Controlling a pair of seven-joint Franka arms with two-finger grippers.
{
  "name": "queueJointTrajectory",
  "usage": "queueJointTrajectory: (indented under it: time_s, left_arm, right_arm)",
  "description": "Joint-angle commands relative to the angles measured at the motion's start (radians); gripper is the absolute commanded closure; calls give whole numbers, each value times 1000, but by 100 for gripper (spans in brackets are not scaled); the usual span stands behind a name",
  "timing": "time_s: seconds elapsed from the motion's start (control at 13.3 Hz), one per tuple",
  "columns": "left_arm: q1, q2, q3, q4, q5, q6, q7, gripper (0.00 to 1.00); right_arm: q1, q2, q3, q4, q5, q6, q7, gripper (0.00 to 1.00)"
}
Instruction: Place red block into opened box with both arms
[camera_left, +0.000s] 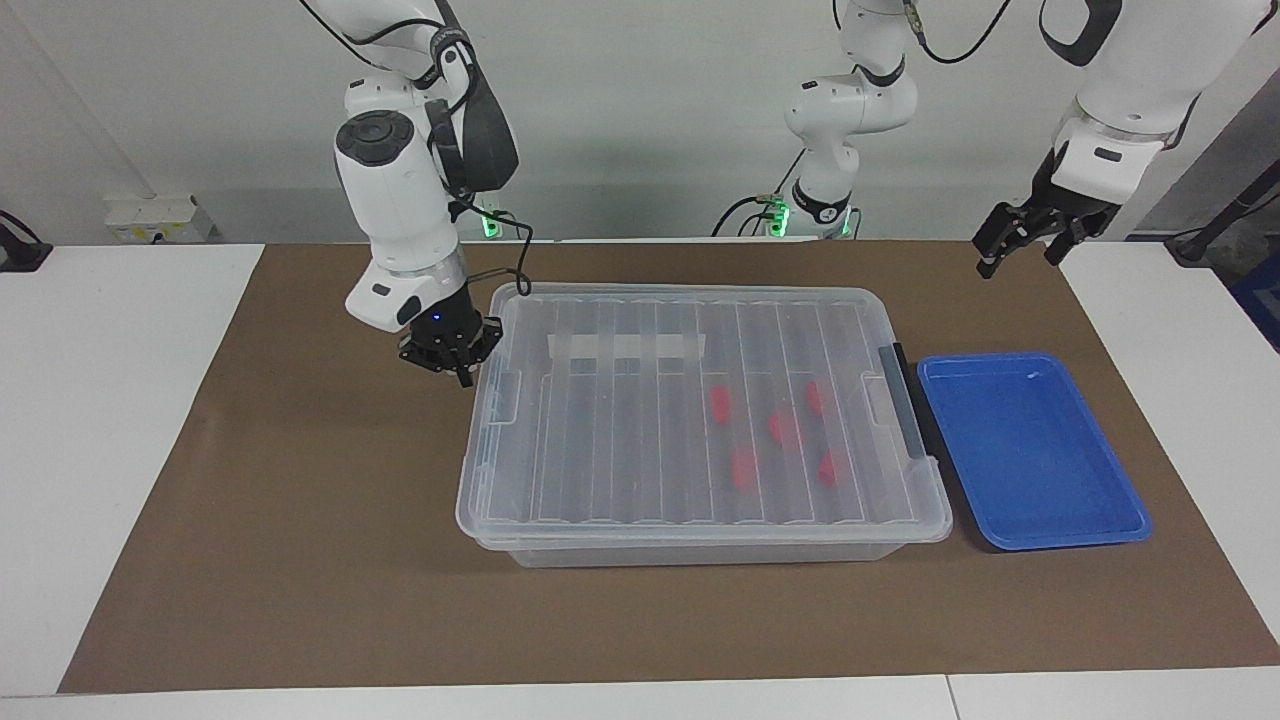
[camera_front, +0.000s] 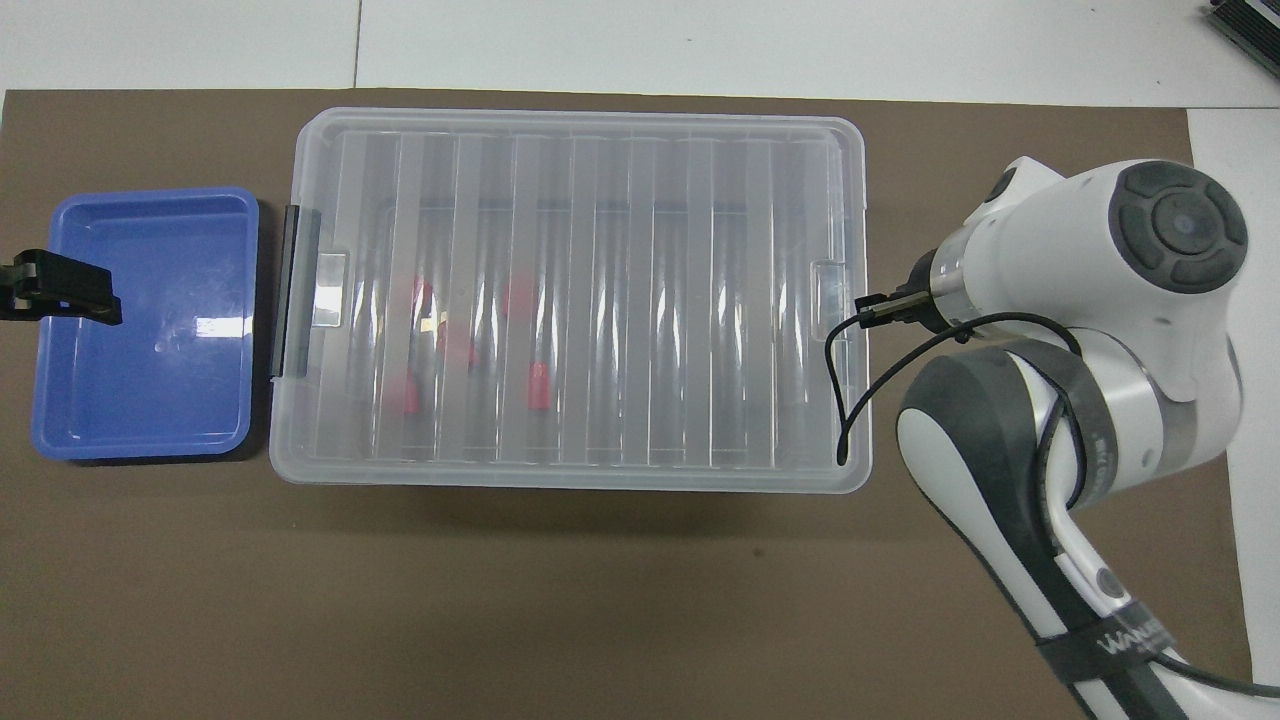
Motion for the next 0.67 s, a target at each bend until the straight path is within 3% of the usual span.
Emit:
queueJointTrajectory:
  time_s: [0.0,0.15,0.22,0.3,0.38,0.6]
  left_arm:
    - [5,-24,2,-26,-6,7,7,0]
    - [5,-24,2,-26,-6,8,6,0]
    - [5,-24,2,-26,-6,7,7,0]
    - [5,-24,4,-26,-6,7,7,0]
    - [5,-24,2,-26,-6,7,7,0]
    - [5,-24,2,-26,-6,8,7,0]
  right_arm:
    - [-42,-51,1,-12,4,-54,72,100]
    - [-82,-74,0,-10,3,-91,130,100]
    - [-117,-84,0,-7,4,-111,147,95]
    - [-151,-87,0,-1,3,-132,152,57]
    - [-180,-90,0,2,3,-140,155,1]
    - [-226,-99,-4,62,-17,-207,154,0]
